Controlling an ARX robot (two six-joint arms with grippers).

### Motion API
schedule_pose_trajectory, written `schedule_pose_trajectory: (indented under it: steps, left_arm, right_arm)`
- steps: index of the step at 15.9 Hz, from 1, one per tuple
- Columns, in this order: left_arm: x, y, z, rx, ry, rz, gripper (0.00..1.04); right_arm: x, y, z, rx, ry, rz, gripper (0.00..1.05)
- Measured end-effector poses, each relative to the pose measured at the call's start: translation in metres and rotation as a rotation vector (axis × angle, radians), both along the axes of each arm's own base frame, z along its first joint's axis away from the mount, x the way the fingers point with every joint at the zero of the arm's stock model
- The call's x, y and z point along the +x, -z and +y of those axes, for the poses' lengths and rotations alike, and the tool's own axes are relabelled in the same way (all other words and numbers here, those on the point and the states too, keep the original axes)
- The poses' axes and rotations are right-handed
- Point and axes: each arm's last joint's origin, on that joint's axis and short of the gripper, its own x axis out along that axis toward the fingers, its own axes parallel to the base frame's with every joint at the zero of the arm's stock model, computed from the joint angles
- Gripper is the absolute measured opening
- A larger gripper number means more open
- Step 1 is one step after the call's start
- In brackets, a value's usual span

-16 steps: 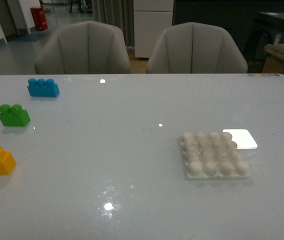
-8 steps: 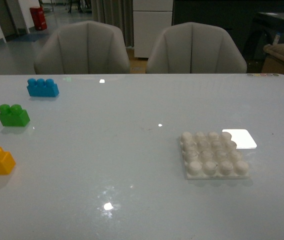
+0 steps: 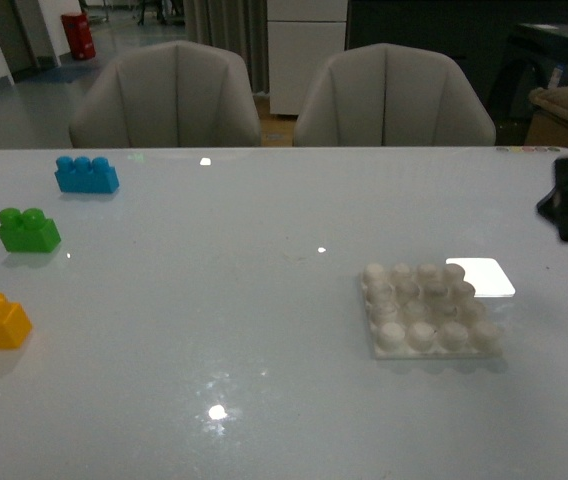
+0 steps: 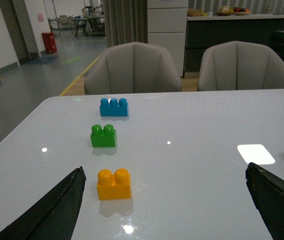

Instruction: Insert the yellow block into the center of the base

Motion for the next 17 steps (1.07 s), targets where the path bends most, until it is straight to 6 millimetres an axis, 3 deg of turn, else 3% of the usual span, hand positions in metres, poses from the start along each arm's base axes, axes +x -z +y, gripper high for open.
schedule_pose_trajectory:
  steps: [1,3,9,13,17]
  left_arm:
    - [0.000,0.000,0.000,0.000,0.000,0.000,0.98]
    - [0.000,0.000,0.000,0.000,0.000,0.000,0.98]
    - [0.000,0.000,0.000,0.000,0.000,0.000,0.98]
    - [0.000,0.000,0.000,0.000,0.000,0.000,0.98]
    - [0.000,0.000,0.000,0.000,0.000,0.000,0.98]
  right_arm:
    - [0.006,0.027,0.007,0.003,-0.022,0.103,0.98]
    - [0.012,0.056,0.014,0.009,-0.048,0.209,0.98]
    - [0.041,0.076,0.021,0.069,-0.075,0.261,0.98]
    - [0.054,0.079,0.035,0.116,-0.113,0.268,0.98]
    - [0.056,0.095,0.043,0.106,-0.107,0.312,0.98]
